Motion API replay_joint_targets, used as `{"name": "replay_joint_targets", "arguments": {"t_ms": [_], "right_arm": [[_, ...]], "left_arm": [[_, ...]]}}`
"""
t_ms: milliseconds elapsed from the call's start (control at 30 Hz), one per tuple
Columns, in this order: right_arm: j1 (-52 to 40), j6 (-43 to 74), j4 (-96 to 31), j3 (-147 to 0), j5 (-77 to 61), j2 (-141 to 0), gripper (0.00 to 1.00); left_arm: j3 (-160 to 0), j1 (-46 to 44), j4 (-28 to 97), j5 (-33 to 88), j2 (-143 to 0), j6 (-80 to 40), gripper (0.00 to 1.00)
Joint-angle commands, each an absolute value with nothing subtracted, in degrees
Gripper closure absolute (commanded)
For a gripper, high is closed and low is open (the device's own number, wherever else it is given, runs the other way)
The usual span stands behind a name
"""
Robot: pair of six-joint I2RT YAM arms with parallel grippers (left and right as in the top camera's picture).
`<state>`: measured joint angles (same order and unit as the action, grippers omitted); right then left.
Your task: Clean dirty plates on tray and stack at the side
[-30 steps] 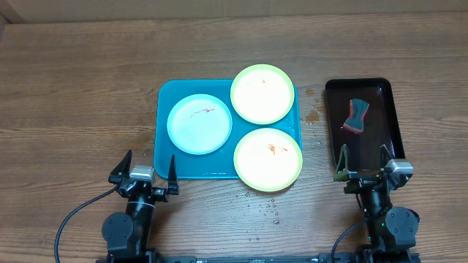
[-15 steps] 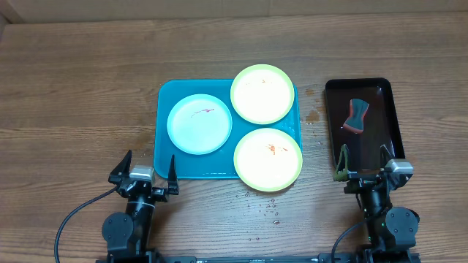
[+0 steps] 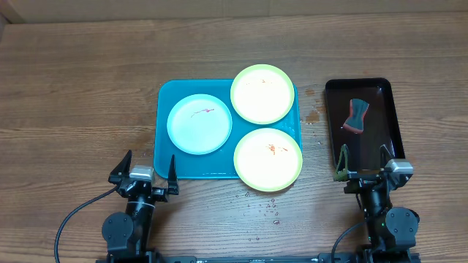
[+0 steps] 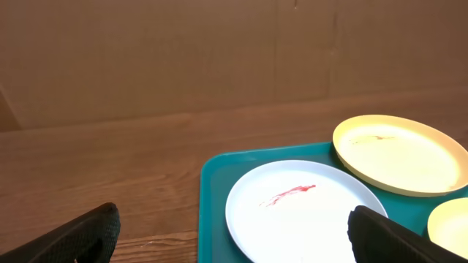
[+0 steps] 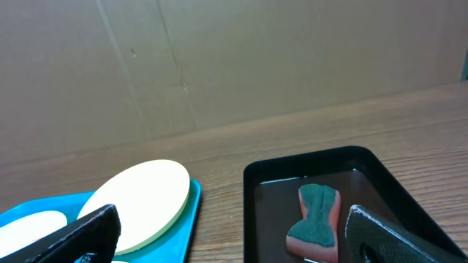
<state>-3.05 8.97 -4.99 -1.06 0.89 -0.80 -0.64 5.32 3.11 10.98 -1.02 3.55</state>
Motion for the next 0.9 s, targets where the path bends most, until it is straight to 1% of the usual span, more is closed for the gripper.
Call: {"name": "replay_joint_targets", "arguments": {"t_ms": [0,867], "right_arm": [[-3.20,8.91,-4.67,-0.47,1.15,-0.16,0.00],[-3.20,8.93,-4.71,-0.49,-1.67,-0.16,0.00]], "left_arm": [[-0.89,5.21,2.70,11.88,-0.27,3.20,0.00],[-2.76,5.21,2.72,11.90,-0.32,2.57,0.00]]}}
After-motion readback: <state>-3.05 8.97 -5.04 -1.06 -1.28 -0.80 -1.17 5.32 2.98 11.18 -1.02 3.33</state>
